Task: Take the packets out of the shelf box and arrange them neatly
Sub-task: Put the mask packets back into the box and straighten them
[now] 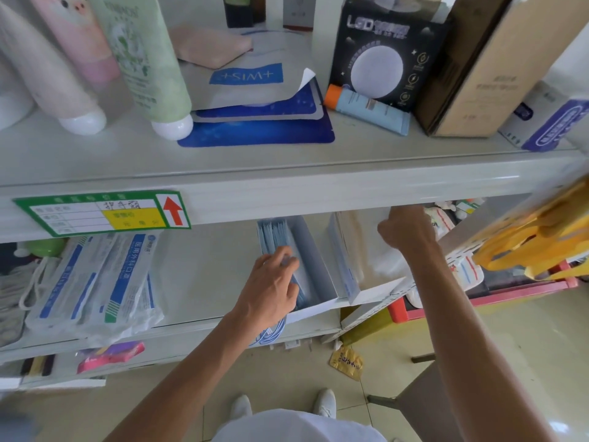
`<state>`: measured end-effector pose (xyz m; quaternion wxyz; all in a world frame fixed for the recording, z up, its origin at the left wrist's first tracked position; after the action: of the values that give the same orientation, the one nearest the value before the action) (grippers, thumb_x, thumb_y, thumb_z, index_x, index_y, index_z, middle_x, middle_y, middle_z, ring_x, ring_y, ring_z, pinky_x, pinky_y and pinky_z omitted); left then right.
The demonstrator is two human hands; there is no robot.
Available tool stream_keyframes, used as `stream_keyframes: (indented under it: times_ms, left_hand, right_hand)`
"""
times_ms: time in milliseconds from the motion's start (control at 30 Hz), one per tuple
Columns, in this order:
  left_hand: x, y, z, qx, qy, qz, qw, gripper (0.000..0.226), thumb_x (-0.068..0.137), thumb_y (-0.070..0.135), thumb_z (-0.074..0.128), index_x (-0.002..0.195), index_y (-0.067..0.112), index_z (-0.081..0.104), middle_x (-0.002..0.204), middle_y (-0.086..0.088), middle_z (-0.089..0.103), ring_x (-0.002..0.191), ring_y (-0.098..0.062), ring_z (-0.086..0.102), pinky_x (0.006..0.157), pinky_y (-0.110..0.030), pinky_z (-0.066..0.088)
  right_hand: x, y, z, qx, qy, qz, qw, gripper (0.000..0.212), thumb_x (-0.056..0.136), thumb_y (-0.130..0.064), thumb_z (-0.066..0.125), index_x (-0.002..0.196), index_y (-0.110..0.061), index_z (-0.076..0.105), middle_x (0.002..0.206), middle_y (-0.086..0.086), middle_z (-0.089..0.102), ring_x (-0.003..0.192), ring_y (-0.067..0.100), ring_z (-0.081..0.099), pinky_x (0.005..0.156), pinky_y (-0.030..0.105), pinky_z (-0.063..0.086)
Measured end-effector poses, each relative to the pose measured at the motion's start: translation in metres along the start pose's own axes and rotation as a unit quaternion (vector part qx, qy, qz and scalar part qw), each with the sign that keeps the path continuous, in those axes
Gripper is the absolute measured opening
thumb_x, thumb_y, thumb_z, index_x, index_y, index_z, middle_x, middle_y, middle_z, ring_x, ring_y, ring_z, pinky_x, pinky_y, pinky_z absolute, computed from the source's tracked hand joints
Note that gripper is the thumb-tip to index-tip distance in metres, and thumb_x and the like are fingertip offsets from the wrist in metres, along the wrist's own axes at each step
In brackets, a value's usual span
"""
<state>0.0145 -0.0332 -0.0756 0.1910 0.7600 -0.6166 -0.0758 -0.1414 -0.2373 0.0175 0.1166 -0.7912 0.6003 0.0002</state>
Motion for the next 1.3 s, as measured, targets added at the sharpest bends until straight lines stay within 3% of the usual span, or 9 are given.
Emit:
stream_keyframes:
  times_ms: [133,233,433,567,667,800,967,1200,1300]
  left_hand:
    - [-0.007,-0.007,0.001,0.034,0.023,-0.036,0.999,0.027,0.084,0.014,0.057,0.109,0.013,0.069,0.137,-0.006,0.052,0.139,-0.022,0.044,0.107,-0.043,0.037]
    - [-0.011,-0.013,0.003,-0.005,0.030,-0.054,0.998,0.043,0.087,0.010,0.052,0.129,0.011,0.057,0.147,-0.006,0.045,0.144,-0.020,0.038,0.109,-0.036,0.039]
    - [-0.018,-0.021,0.007,-0.022,0.009,-0.067,0.997,0.047,0.094,0.008,0.045,0.140,0.004,0.049,0.154,-0.009,0.041,0.152,-0.020,0.024,0.116,-0.038,0.037]
    - [-0.023,-0.021,0.002,-0.008,0.037,-0.071,0.997,0.044,0.096,0.016,0.050,0.139,0.010,0.053,0.159,-0.008,0.031,0.150,-0.023,0.028,0.113,-0.042,0.040]
    - [-0.030,-0.022,0.004,-0.021,0.040,-0.101,0.994,0.056,0.102,0.030,0.046,0.154,0.014,0.032,0.167,-0.002,0.016,0.154,-0.018,0.015,0.117,-0.037,0.031]
    - [-0.034,-0.024,0.007,-0.053,0.034,-0.113,0.992,0.060,0.106,0.035,0.030,0.159,0.014,0.015,0.169,0.002,0.005,0.153,-0.014,0.019,0.115,-0.037,0.036]
    - [-0.035,-0.027,0.009,-0.091,0.025,-0.166,0.982,0.072,0.104,0.043,0.037,0.160,0.020,-0.001,0.168,0.006,-0.008,0.147,-0.024,0.035,0.111,-0.041,0.040]
    - [-0.033,-0.023,0.011,-0.082,-0.033,-0.161,0.983,0.066,0.102,0.058,0.031,0.159,0.036,0.006,0.167,0.012,-0.010,0.114,-0.018,0.066,0.102,-0.044,0.048]
    - [-0.036,-0.021,0.013,-0.101,-0.028,-0.166,0.980,0.069,0.103,0.052,0.032,0.160,0.029,0.000,0.168,0.009,-0.004,0.129,-0.023,0.056,0.103,-0.043,0.049]
  right_hand:
    - [-0.005,0.000,0.032,-0.022,-0.057,-0.002,0.998,0.004,0.082,-0.005,0.055,0.085,-0.005,0.057,0.095,0.018,0.059,0.086,0.037,0.059,0.068,0.034,0.048]
    - [-0.015,0.008,0.060,-0.042,-0.109,0.012,0.993,0.005,0.084,-0.006,0.055,0.080,-0.005,0.052,0.083,0.010,0.056,0.076,0.030,0.058,0.064,0.032,0.050]
    - [-0.016,0.017,0.073,0.014,-0.077,0.041,0.996,0.024,0.087,-0.014,0.056,0.106,0.000,0.055,0.085,0.008,0.060,0.079,0.029,0.061,0.061,0.032,0.049]
    - [-0.030,0.013,0.067,0.039,0.038,-0.001,0.999,0.039,0.090,-0.027,0.062,0.120,-0.007,0.048,0.108,0.011,0.058,0.101,0.030,0.057,0.074,0.037,0.047]
    - [-0.053,-0.010,0.059,0.136,0.131,-0.119,0.975,0.026,0.091,-0.015,0.058,0.116,-0.013,0.054,0.114,0.008,0.059,0.101,0.022,0.056,0.079,0.036,0.053]
    - [-0.089,-0.053,0.081,0.177,0.030,-0.240,0.954,0.014,0.098,-0.023,0.057,0.104,-0.016,0.068,0.109,0.000,0.061,0.086,0.012,0.063,0.072,0.030,0.060]
    - [-0.103,-0.062,0.110,0.043,-0.042,-0.161,0.985,0.049,0.095,-0.045,0.058,0.134,-0.018,0.045,0.139,0.008,0.029,0.126,0.026,0.037,0.098,0.035,0.048]
    - [-0.115,-0.066,0.117,0.091,-0.033,-0.132,0.986,0.066,0.095,-0.043,0.060,0.145,-0.014,0.029,0.147,0.010,0.023,0.130,0.028,0.038,0.098,0.038,0.048]
    - [-0.117,-0.065,0.118,0.101,-0.026,-0.125,0.987,0.067,0.095,-0.043,0.060,0.146,-0.015,0.026,0.145,0.010,0.026,0.128,0.028,0.042,0.095,0.038,0.050]
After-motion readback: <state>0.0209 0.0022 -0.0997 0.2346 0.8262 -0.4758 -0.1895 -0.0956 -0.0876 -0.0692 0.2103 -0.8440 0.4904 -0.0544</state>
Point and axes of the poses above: each hand's wrist, its own x-axis towards the middle knuckle, its own z-axis out of the palm, y = z × x, the point moved 4 cm from there along x, towards the middle knuckle
